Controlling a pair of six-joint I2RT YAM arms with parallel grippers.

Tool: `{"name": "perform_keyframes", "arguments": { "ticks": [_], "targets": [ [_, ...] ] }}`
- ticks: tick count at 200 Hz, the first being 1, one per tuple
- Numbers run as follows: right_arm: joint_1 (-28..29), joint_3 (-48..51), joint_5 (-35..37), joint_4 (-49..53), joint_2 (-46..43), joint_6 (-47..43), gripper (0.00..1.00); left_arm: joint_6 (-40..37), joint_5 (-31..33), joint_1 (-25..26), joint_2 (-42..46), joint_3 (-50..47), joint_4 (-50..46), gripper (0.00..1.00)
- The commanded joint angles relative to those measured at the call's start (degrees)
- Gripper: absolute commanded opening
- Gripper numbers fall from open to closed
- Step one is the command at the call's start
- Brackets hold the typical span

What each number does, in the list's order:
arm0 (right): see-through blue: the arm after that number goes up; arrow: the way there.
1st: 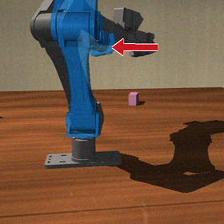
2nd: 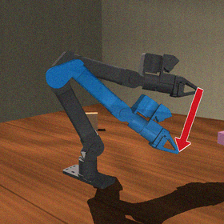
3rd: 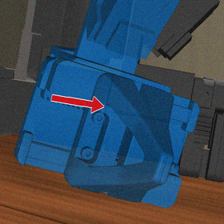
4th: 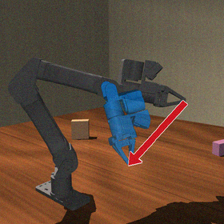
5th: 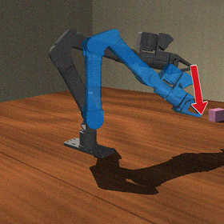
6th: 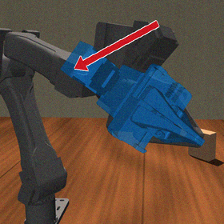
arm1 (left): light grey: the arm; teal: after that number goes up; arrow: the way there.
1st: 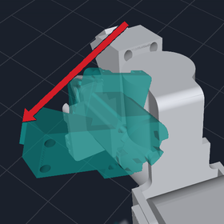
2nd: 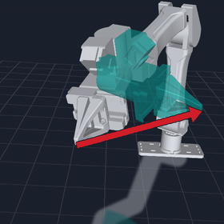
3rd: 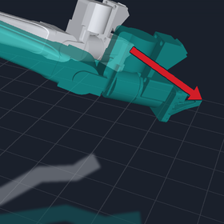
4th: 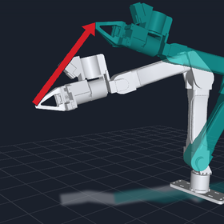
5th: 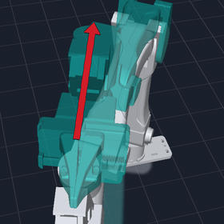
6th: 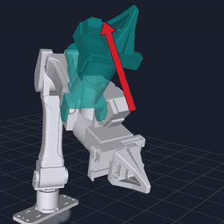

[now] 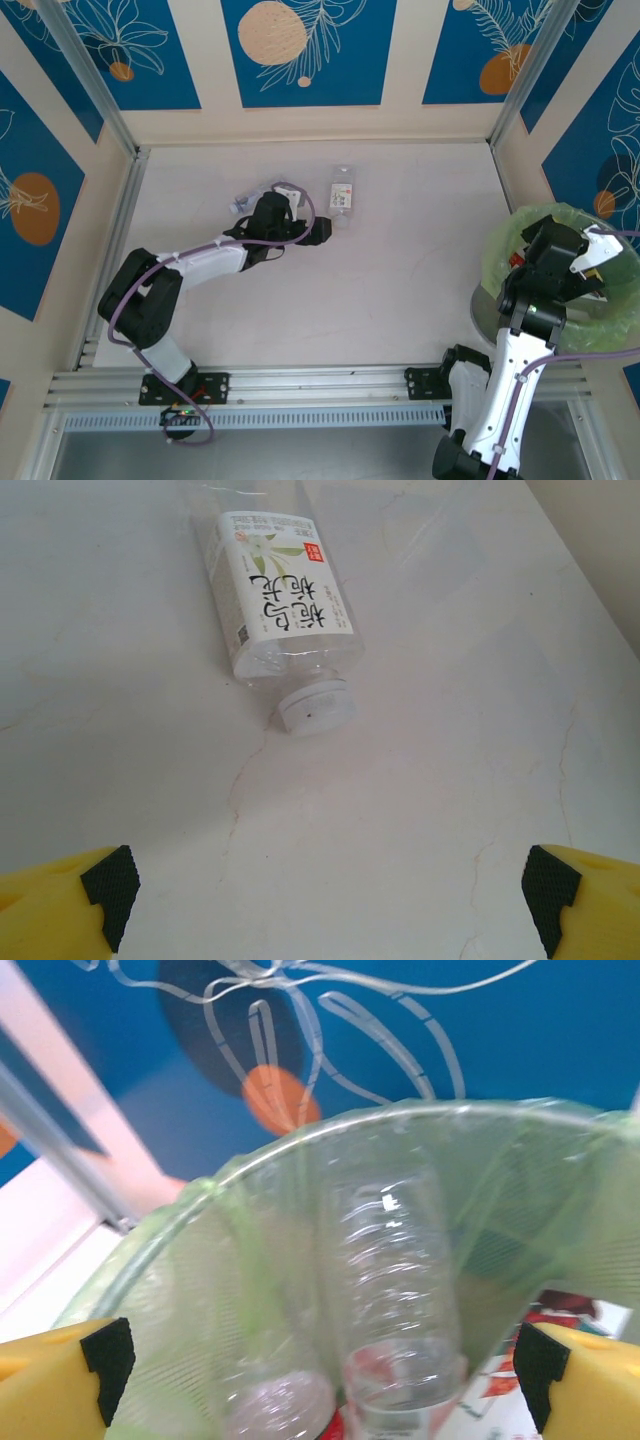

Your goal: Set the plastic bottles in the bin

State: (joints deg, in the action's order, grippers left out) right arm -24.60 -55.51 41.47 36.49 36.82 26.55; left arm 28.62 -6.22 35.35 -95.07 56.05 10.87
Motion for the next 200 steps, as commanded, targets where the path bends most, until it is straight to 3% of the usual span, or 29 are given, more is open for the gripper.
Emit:
{"name": "perform_keyframes", "arguments": {
  "ticks": [1, 50, 74, 138, 200],
  "targets": [
    [0.5, -2.4, -10.0, -1.3, -0.7, -1.1, 1.0, 1.1, 2.9, -0.6, 0.5, 1.4, -1.9, 1.0],
    [2.4, -4.0, -33.7, -4.1, 2.0, -4.8, 1.0, 3.0, 5.4, -2.2, 1.5, 1.6, -4.7, 1.0],
    [5.3, -4.3, -40.2, -4.7, 4.7, -5.7, 1.0, 2.7, 4.9, -3.6, 2.0, 2.7, -7.5, 1.0],
    [24.2, -4.4, -33.3, -8.4, 9.3, -11.1, 0.99, -1.4, 5.7, -9.2, 4.3, 6.1, -16.3, 1.0],
    [34.1, -5.1, -32.9, -7.3, 11.4, -16.0, 0.99, -7.8, 11.0, -12.9, 3.4, 11.4, -26.1, 1.0]
  ]
}}
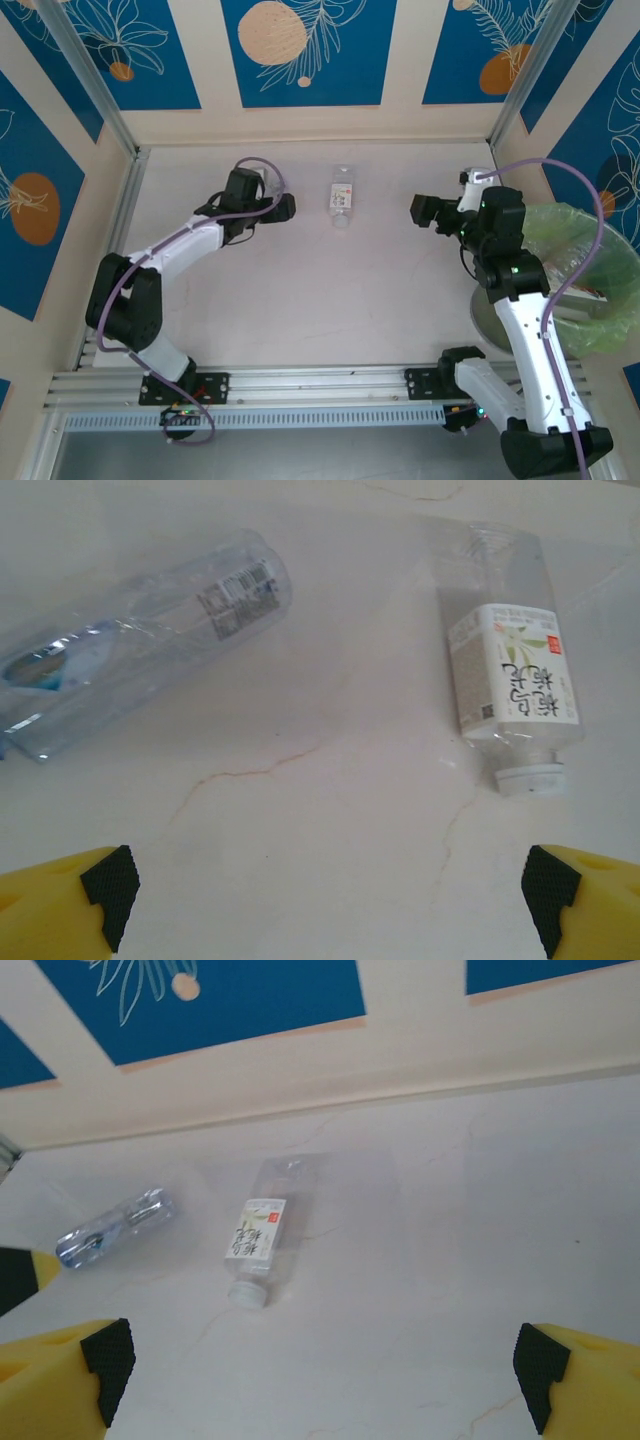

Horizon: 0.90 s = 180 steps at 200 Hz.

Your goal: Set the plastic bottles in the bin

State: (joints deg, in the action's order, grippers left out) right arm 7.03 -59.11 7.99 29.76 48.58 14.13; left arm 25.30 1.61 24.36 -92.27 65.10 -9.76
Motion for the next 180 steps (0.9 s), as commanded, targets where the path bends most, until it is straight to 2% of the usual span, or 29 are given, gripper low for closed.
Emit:
{"name": "perform_keyframes", "arguments": {
  "ticks": [1, 36, 71, 127, 161, 180],
  "targets": [
    [2.7, -1.5, 0.6, -0.6, -0.4, -3.7, 0.99, -4.6, 3.1, -2.0, 0.6, 2.4, -5.6, 1.0],
    [5.3, -0.8, 2.2, -0.1, -0.4, -5.8, 1.0, -7.1, 0.3, -7.2, -5.1, 10.7, -16.8, 1.0],
    [6.3, 0.7, 2.4, -2.0, -1.7, -4.5, 1.0, -11.0, -2.1, -10.9, -10.0, 14.9, -18.4, 1.0],
    [6.7, 3.6, 3.5, -3.1, -4.2, -4.7, 1.0, -32.7, -11.0, -13.9, -19.1, 25.4, -25.0, 1.0],
    [6.8, 4.4, 3.8, -3.0, -4.9, -4.3, 1.0, -41.3, -4.8, -13.9, -22.8, 27.7, -25.1, 1.0],
    [6.9, 4.1, 3.6, -3.0, -5.0, -4.3, 1.0, -44.8, -4.9, -13.9, -25.8, 30.4, -27.0, 1.0]
  ]
}}
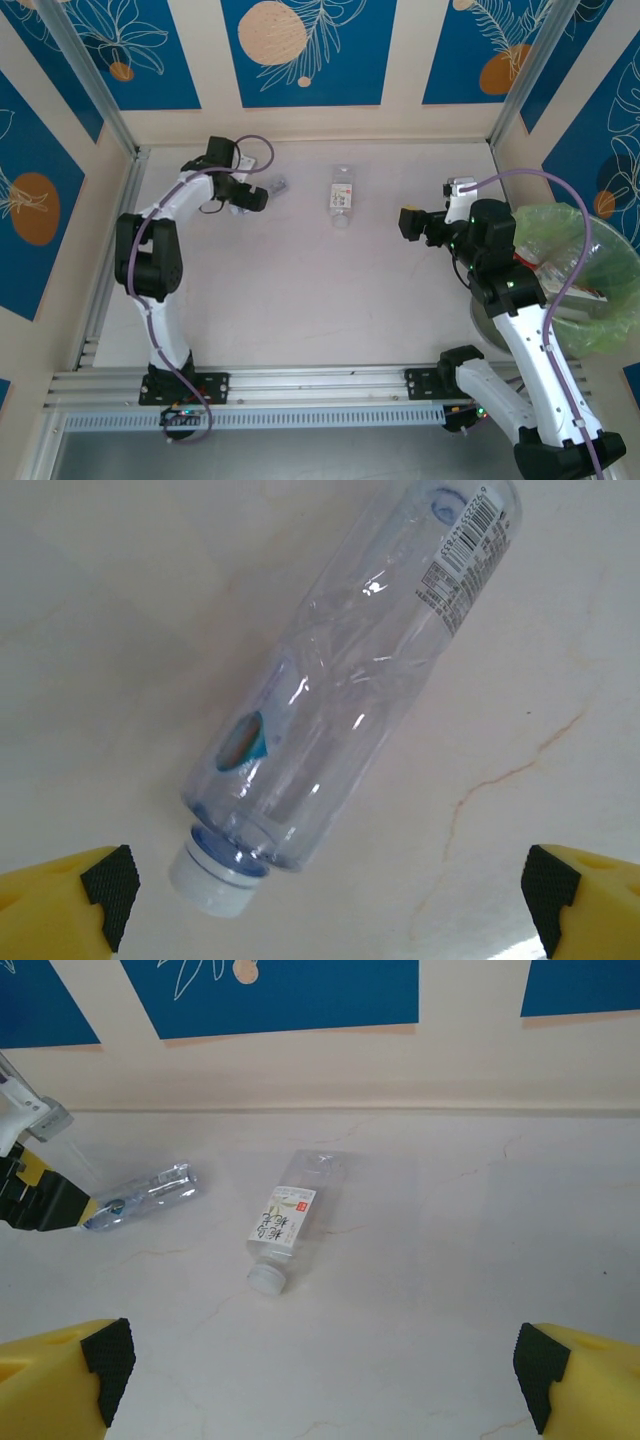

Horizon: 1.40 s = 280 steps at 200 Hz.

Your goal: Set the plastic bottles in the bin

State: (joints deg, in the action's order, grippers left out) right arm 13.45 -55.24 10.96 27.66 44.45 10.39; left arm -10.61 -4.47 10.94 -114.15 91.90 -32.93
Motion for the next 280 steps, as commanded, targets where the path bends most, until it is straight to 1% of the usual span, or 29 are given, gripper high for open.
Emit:
{"name": "perform_keyframes", "arguments": {
  "ticks": [1, 14, 36, 74, 105, 127, 142, 171, 194, 217, 229, 234, 280],
  "targets": [
    [0.4, 0.2, 0.7, -0.9, -0.9, -0.5, 1.0, -9.0, 1.1, -0.4, -4.1, 3.7, -4.0, 1.0],
    [0.4, 0.0, 0.8, -1.1, -0.9, -0.5, 0.99, -10.0, 1.2, -0.5, -5.9, 5.7, -5.5, 1.0],
    [0.4, -0.1, 0.5, -1.4, -0.8, 0.0, 1.0, -11.2, 1.9, -0.4, -7.7, 6.8, -5.2, 1.0],
    [0.5, -0.6, 0.3, -0.8, -0.8, 0.1, 1.0, -12.7, -1.2, -0.5, -11.9, 11.9, -9.0, 1.0],
    [0.5, -1.0, 0.3, -0.1, -0.9, 0.2, 0.99, -13.5, -3.6, -0.4, -13.7, 13.8, -9.5, 0.98],
    [0.6, -1.3, 0.3, 0.4, -0.9, 0.3, 1.0, -13.6, -3.8, -0.4, -15.8, 16.2, -11.8, 0.95],
    [0.7, -1.4, 0.3, 0.5, -1.0, 0.2, 0.99, -13.9, -3.6, -0.4, -16.2, 15.9, -12.1, 0.92],
    [0.7, -2.2, 0.0, 0.8, -1.0, -0.1, 1.0, -15.3, -0.2, -0.4, -16.0, 13.7, -10.5, 0.86],
    [0.7, -2.3, -0.5, 0.8, -1.2, -0.1, 0.99, -15.6, -0.1, -0.3, -15.1, 11.6, -9.4, 0.81],
    [0.8, -1.8, -0.6, -0.2, -1.1, -0.1, 1.0, -14.8, -1.1, -0.3, -13.7, 9.0, -6.8, 0.7],
    [0.7, -1.8, -0.8, -0.5, -0.9, -0.1, 1.0, -14.2, -1.2, -0.3, -13.5, 8.4, -5.8, 0.6],
    [0.8, -1.9, -0.9, -0.5, -0.9, -0.1, 0.99, -14.0, -1.2, -0.3, -13.4, 8.3, -5.7, 0.58],
    [0.8, -2.8, -0.6, 0.5, -0.7, -0.6, 1.0, -13.0, -2.4, 0.0, -13.3, 8.4, -5.7, 0.51]
  ]
}}
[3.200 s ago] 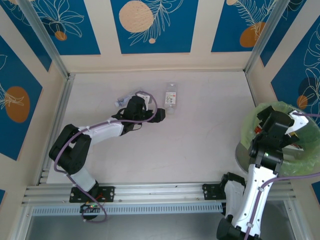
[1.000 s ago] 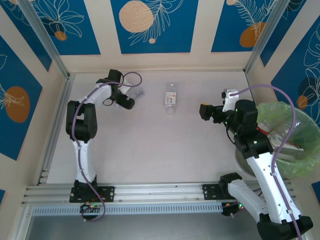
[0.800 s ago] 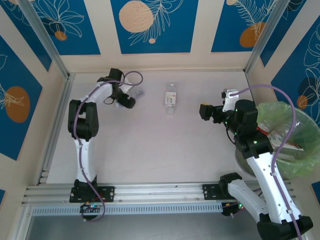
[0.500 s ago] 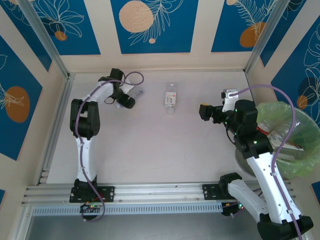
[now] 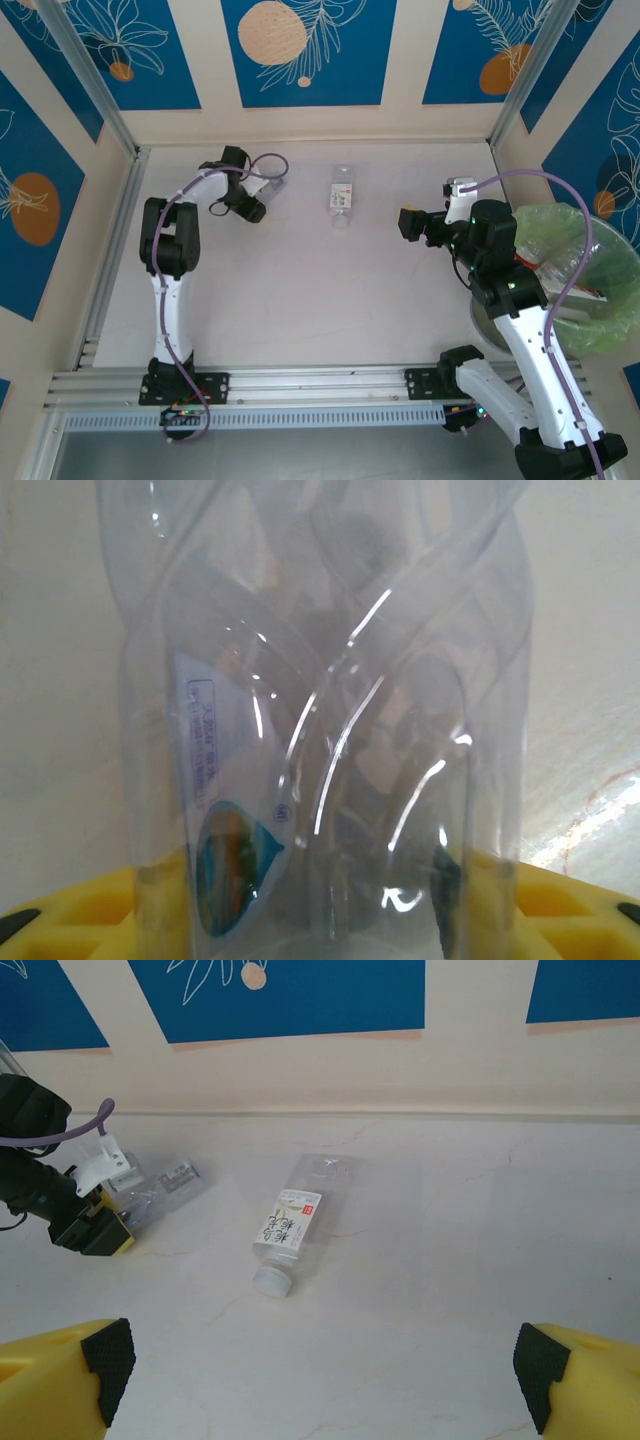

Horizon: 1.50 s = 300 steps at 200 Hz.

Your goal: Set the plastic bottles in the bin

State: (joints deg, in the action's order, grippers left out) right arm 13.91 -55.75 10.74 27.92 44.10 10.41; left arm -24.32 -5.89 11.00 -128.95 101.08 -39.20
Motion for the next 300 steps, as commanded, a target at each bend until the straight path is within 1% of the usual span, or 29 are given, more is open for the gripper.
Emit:
{"name": "perform_keyframes", "arguments": {
  "ticks": [1, 32, 58, 73, 84, 130, 154, 171, 187, 197, 227, 257, 280, 300],
  "targets": [
    [0.4, -2.3, -0.4, 0.3, -0.4, -0.6, 0.99, 0.7, -1.0, 0.0, 1.5, -0.8, 0.6, 0.5],
    [0.4, -1.8, -0.3, 0.3, -0.4, -0.3, 0.99, 1.3, -1.1, 0.4, 2.3, -1.1, 0.6, 0.45],
    [0.4, -1.5, 0.0, 0.2, -0.5, -0.3, 1.0, 2.7, -2.0, 0.7, 4.9, -4.4, 5.0, 0.43],
    [0.5, -1.6, 0.2, 0.1, -0.5, -0.5, 1.0, 3.8, -2.8, 0.7, 5.4, -4.5, 5.9, 0.41],
    [0.5, -1.7, 0.2, 0.1, -0.5, -0.5, 1.0, 5.5, -2.2, 0.7, 5.8, -4.6, 7.0, 0.39],
    [0.5, -1.8, 0.2, 0.6, -0.5, 0.0, 1.0, 9.4, -5.3, 1.2, 7.5, -6.6, 9.5, 0.39],
    [0.5, -2.2, -0.4, 1.2, -0.4, 0.8, 1.0, 11.5, -6.4, 2.3, 11.0, -10.0, 12.0, 0.39],
    [0.5, -1.9, -1.7, 0.9, -0.1, 1.5, 1.0, 14.3, -7.6, 3.3, 14.7, -14.3, 16.3, 0.38],
    [0.7, -1.7, -2.4, 0.2, 0.8, 2.2, 0.99, 17.0, -8.8, 4.8, 18.4, -18.7, 21.2, 0.38],
    [0.7, -1.9, -2.3, 0.0, 1.6, 2.9, 1.0, 18.0, -8.3, 6.4, 20.5, -20.6, 23.0, 0.38],
    [1.0, -2.4, -3.3, -1.7, 3.5, 5.6, 1.0, 19.5, -6.1, 12.6, 25.7, -24.4, 25.8, 0.38],
    [1.3, -2.4, -4.2, -2.9, 4.3, 7.5, 1.0, 21.3, -4.7, 18.2, 29.2, -25.8, 27.6, 0.39],
    [1.4, -2.3, -4.9, -3.4, 5.0, 10.2, 1.0, 22.3, -7.6, 21.3, 30.5, -25.4, 27.8, 0.42],
    [1.5, -3.0, -8.6, -3.7, 6.3, 12.9, 1.0, 23.0, -10.2, 23.3, 31.7, -24.8, 28.4, 0.41]
  ]
}}
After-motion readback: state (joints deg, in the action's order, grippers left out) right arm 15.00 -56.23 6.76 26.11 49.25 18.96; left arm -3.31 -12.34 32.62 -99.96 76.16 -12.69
